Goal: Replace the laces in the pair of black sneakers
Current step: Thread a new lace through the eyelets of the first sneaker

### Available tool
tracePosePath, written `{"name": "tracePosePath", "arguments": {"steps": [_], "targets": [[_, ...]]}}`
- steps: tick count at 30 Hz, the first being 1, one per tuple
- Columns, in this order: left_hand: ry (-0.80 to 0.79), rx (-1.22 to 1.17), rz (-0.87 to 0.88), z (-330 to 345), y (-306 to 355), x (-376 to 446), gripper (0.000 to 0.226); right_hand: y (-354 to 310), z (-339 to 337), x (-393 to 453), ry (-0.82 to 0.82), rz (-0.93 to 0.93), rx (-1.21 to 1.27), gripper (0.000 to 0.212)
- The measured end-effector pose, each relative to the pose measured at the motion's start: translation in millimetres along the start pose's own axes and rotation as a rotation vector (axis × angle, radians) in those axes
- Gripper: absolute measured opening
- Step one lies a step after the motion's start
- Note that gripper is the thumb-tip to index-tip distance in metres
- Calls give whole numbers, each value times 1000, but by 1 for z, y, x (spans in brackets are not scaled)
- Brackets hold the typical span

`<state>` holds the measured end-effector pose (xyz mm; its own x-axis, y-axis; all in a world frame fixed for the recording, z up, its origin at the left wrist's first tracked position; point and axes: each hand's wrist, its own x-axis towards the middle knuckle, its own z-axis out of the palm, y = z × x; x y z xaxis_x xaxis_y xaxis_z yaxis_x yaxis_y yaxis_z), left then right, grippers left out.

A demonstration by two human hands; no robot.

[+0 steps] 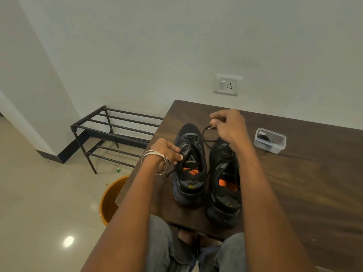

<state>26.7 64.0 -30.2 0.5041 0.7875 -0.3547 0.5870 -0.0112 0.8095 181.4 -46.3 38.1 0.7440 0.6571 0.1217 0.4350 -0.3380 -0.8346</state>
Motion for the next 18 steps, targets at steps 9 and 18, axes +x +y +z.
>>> {"name": "tracePosePath", "arguments": {"steps": [9,18], "targets": [[343,187,244,-2,4,2,13,-9,-7,-4,-175,-90,-235,21],[1,-275,565,23,31,-12,19,-8,9,-6,-113,-47,358,16]]}}
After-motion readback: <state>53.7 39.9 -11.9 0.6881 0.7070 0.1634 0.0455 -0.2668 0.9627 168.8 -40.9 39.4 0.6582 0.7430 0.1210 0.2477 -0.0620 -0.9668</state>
